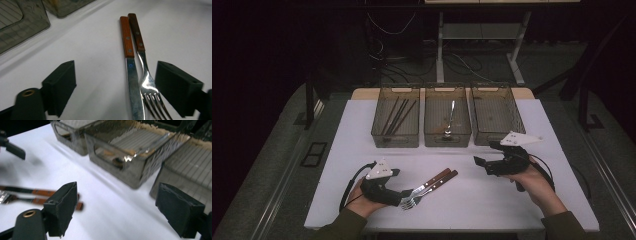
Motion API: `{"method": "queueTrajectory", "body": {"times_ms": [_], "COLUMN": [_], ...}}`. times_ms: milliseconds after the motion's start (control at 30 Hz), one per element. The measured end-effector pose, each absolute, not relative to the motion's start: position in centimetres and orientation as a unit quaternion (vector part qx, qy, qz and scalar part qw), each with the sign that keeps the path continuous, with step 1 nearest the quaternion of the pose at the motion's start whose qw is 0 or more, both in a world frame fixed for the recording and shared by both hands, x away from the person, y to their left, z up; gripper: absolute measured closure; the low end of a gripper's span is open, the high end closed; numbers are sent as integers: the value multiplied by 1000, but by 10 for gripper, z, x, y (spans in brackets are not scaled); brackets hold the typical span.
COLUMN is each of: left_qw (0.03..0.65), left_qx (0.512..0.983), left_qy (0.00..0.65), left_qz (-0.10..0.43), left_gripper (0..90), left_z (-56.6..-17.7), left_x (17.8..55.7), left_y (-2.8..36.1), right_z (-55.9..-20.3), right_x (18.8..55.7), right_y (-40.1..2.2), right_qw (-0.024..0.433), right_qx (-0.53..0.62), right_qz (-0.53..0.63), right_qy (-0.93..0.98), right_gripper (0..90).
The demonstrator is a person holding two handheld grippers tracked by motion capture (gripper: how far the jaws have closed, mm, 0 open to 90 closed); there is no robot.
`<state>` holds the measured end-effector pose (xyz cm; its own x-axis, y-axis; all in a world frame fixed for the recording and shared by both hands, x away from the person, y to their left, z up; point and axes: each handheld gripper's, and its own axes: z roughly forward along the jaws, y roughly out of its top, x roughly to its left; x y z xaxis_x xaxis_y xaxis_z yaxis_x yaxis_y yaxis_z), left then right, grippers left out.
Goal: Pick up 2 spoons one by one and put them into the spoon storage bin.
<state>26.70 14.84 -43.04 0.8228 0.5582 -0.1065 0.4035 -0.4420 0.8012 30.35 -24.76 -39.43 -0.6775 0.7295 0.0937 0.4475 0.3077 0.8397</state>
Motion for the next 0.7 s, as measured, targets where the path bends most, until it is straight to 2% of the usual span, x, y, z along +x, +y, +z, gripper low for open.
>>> {"method": "queueTrajectory", "body": {"times_ms": [267, 467, 567, 700], "left_qw": [446, 411, 389, 374], "left_qx": [849, 869, 880, 887], "left_qy": [272, 269, 266, 267], "left_qz": [82, 63, 59, 55], "left_gripper": [440, 581, 641, 658], "left_z": [-426, -431, -432, -434], "left_x": [273, 280, 285, 288], "left_y": [123, 99, 91, 84], "right_z": [-419, -430, -432, -434], "right_x": [278, 261, 255, 254], "right_y": [-266, -274, -275, -275], "right_qw": [147, 140, 141, 140], "right_qx": [367, 366, 358, 353], "right_qz": [453, 444, 437, 434], "right_qy": [799, 806, 813, 817], "right_gripper": [182, 181, 181, 182]}}
